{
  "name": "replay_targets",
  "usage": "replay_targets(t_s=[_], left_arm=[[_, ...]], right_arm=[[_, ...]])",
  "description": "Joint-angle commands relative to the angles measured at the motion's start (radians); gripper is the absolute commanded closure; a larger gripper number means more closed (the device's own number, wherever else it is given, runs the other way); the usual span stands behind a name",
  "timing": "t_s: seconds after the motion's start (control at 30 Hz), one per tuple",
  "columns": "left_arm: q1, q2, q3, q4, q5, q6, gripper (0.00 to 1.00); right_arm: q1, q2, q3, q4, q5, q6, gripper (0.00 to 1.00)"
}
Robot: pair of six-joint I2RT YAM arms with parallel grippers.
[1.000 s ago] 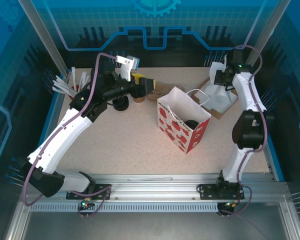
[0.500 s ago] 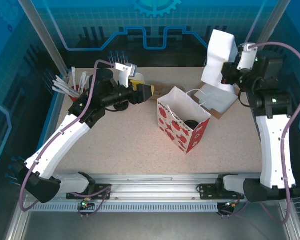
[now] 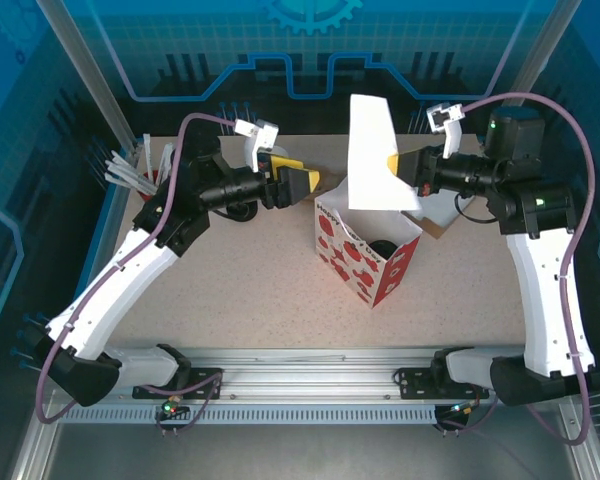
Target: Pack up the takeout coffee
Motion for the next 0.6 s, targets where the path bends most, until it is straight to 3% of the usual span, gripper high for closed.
replay_targets(t_s=[0.0, 0.33, 0.57], left_arm=[[-0.002, -0.033, 0.003, -0.015, -0.027, 0.014, 0.26], [-0.002, -0.034, -0.005, -0.048, -0.071, 0.034, 0.26], [-0.003, -0.021, -0.003, -0.041, -0.067, 0.03, 0.26]], right_arm=[[0.01, 0.007, -0.054, -0.028, -0.138, 0.015, 0.98], [0.0, 0.046, -0.194, 0.037, -0.218, 0.075, 0.97], [-0.003, 0.092, -0.217, 0.065, -0.195, 0.088, 0.97]])
